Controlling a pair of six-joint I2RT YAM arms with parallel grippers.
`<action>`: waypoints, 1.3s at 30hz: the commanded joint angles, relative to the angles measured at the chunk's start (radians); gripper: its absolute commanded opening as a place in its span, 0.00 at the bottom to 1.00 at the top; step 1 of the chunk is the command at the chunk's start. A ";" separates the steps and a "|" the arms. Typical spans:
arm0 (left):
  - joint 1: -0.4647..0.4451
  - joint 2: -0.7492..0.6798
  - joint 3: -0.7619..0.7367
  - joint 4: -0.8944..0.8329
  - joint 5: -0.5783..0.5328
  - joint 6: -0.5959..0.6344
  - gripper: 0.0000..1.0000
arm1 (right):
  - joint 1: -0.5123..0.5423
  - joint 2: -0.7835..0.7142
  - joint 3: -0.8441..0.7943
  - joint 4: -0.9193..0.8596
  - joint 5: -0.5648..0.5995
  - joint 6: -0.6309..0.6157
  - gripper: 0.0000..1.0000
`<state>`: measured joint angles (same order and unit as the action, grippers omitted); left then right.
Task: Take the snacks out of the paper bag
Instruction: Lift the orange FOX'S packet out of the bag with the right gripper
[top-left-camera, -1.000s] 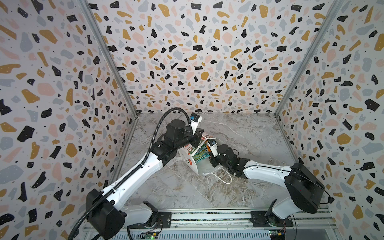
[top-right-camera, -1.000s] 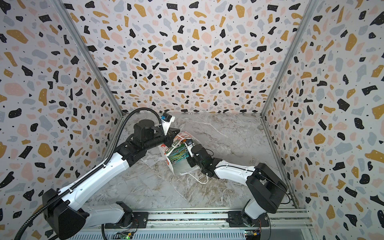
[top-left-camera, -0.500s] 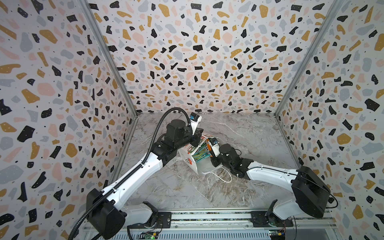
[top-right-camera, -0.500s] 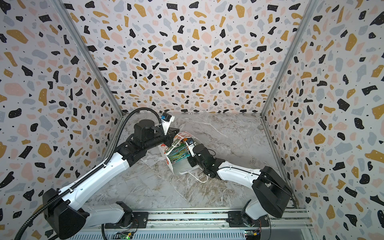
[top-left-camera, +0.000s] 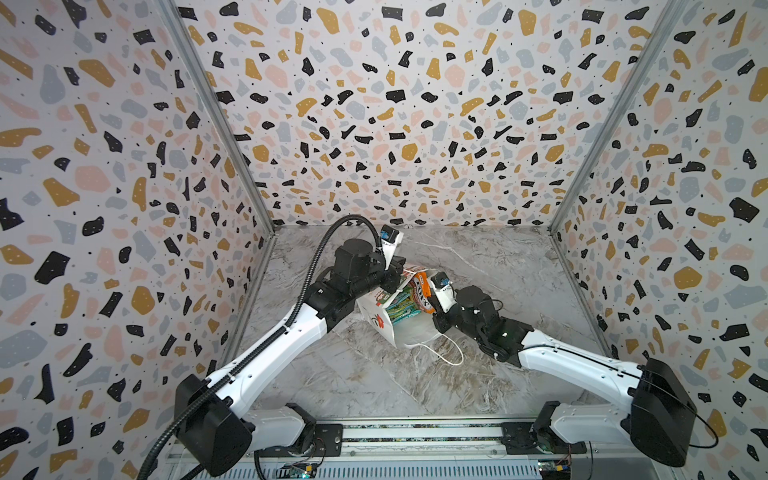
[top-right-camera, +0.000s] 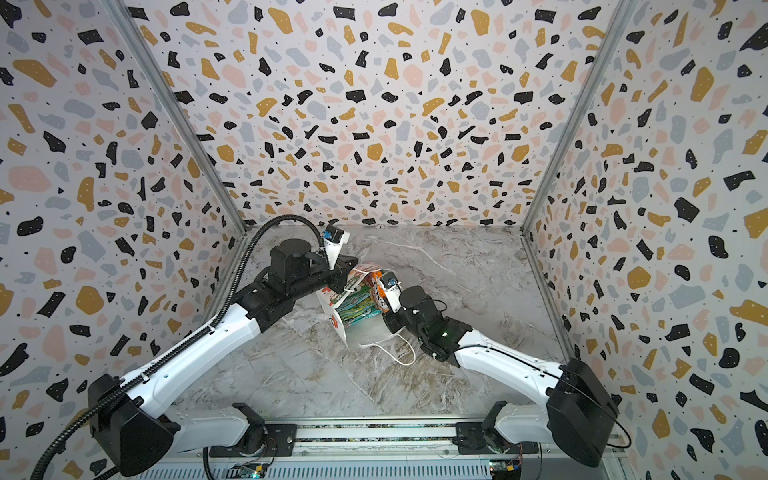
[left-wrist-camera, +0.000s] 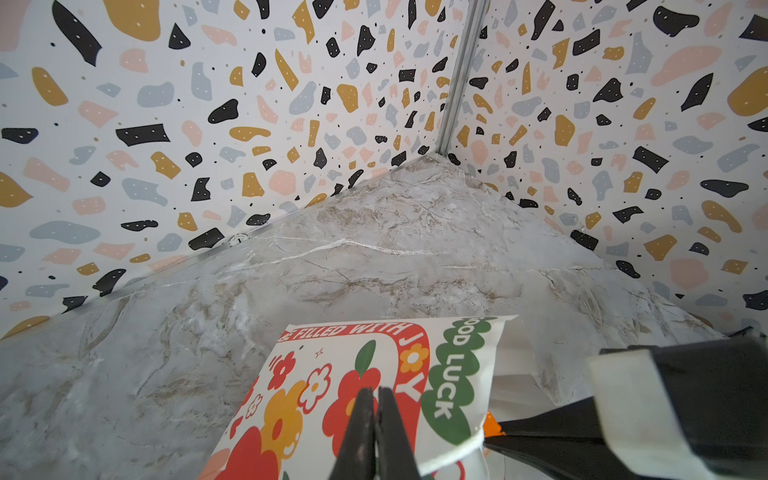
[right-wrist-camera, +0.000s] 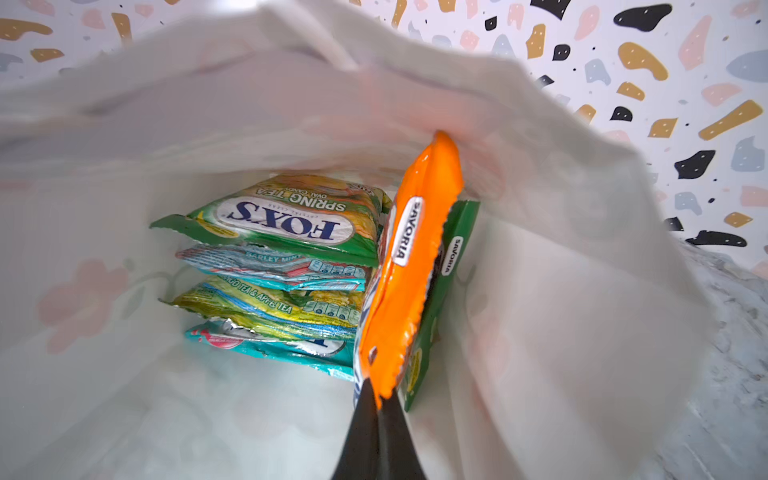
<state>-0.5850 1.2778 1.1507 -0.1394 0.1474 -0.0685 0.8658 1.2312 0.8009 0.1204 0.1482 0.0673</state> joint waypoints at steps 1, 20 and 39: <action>0.001 0.003 0.024 0.014 -0.014 -0.008 0.00 | 0.002 -0.092 0.039 -0.027 0.000 -0.039 0.00; 0.001 0.010 0.027 0.009 -0.009 -0.007 0.00 | 0.002 -0.288 0.184 -0.172 0.106 -0.133 0.00; -0.018 0.001 0.030 0.017 0.134 0.020 0.00 | -0.184 -0.363 0.229 -0.338 0.261 -0.070 0.00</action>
<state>-0.5907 1.2911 1.1545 -0.1528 0.2379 -0.0639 0.7330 0.8787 1.0065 -0.2085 0.4091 -0.0414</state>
